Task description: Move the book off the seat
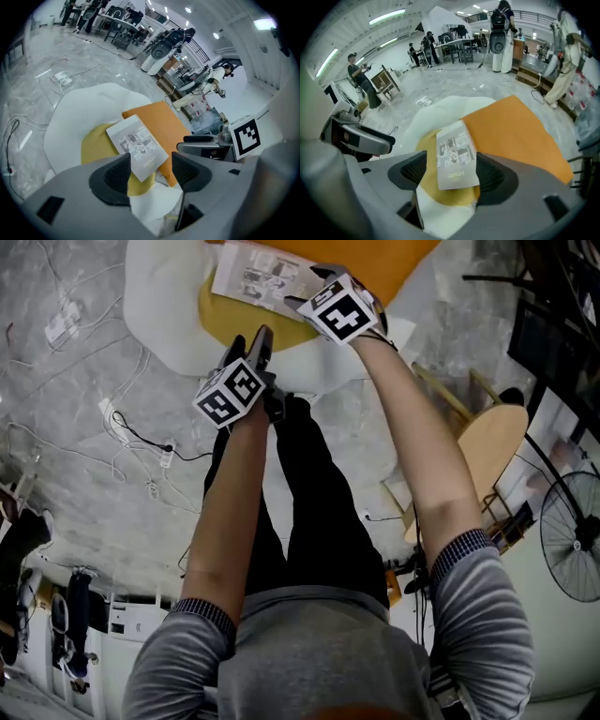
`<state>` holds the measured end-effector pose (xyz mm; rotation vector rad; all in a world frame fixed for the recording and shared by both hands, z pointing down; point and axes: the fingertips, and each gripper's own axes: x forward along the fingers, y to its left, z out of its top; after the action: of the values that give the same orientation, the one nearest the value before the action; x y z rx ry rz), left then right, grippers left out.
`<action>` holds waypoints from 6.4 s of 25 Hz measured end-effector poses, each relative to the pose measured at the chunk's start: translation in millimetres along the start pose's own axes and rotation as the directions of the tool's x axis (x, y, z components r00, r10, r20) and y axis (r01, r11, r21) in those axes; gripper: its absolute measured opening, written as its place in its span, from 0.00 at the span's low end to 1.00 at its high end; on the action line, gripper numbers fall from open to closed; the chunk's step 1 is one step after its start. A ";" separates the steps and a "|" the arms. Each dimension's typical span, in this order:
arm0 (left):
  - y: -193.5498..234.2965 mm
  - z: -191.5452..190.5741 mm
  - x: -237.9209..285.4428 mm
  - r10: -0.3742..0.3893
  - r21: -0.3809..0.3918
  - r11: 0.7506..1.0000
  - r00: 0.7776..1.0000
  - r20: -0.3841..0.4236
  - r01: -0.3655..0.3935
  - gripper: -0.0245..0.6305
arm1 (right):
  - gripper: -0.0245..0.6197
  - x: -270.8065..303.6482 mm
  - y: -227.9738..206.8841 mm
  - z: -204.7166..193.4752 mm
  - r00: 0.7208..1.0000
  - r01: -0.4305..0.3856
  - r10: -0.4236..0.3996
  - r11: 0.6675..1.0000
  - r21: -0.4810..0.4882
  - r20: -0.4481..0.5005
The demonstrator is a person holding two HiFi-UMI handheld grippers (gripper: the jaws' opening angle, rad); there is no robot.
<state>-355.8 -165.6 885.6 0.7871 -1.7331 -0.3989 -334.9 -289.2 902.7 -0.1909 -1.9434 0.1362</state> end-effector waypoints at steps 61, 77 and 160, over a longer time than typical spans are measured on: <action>-73.7 74.5 -103.7 -0.129 0.365 0.925 0.991 0.046 0.103 0.38 | 0.60 -134.7 76.0 40.1 0.920 -0.052 -0.087 0.940 0.337 0.382; -221.1 171.9 -297.3 -0.394 0.661 0.704 0.917 0.060 0.259 0.37 | 0.60 -353.5 158.5 124.0 0.709 0.042 -0.364 0.877 0.479 0.604; -511.0 -514.3 -541.0 -0.246 0.350 -0.375 0.272 -0.930 0.859 0.38 | 0.60 -705.0 423.4 -517.8 0.121 -0.048 -0.962 -0.252 0.967 -0.244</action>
<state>359.9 -97.9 336.4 2.7484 -0.4307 0.4104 431.8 -11.1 374.3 2.3758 -1.9324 0.8558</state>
